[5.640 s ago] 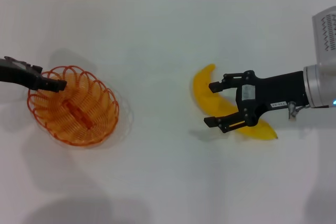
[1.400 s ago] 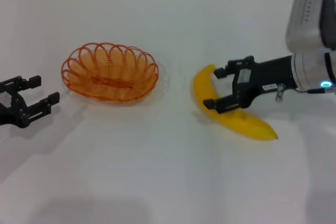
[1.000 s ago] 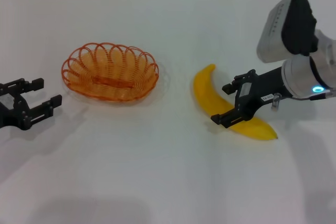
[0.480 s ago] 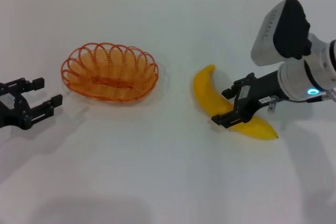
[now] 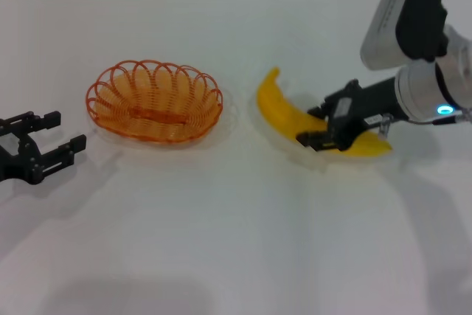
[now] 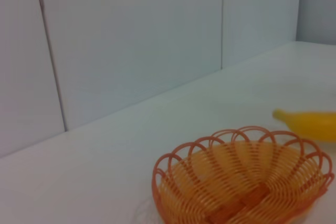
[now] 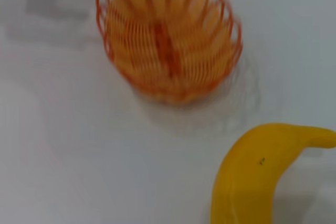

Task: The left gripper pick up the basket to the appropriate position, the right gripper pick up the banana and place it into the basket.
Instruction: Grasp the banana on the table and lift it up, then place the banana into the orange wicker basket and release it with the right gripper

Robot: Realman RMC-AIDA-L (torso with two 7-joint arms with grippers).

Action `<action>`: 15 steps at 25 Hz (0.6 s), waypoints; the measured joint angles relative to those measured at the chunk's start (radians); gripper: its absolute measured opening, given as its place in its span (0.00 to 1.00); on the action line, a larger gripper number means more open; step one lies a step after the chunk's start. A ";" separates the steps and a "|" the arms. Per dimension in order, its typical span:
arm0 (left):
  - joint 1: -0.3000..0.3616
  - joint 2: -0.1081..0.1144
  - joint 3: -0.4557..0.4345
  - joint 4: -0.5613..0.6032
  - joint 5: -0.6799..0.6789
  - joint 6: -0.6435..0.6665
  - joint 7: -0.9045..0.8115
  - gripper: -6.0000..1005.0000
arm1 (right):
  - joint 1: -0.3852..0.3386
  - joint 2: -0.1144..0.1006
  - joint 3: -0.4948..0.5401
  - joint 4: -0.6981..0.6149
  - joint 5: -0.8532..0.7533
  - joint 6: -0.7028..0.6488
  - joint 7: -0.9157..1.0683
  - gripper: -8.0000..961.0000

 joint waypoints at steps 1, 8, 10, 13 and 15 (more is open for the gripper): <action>0.001 0.000 0.000 0.000 0.000 0.000 0.000 0.62 | -0.004 0.000 -0.001 -0.022 0.014 -0.001 -0.002 0.56; 0.006 -0.001 -0.001 0.000 0.000 0.000 -0.003 0.62 | 0.010 0.002 -0.077 -0.126 0.088 0.030 -0.014 0.49; 0.006 -0.001 -0.001 0.000 0.000 0.000 -0.005 0.62 | 0.035 0.003 -0.119 -0.127 0.092 0.054 -0.010 0.49; 0.006 -0.001 -0.001 0.000 0.000 0.000 -0.005 0.62 | 0.085 0.004 -0.196 -0.119 0.092 0.106 0.015 0.49; 0.006 -0.001 -0.001 0.000 0.000 0.000 -0.005 0.62 | 0.116 0.004 -0.242 -0.109 0.093 0.155 0.034 0.49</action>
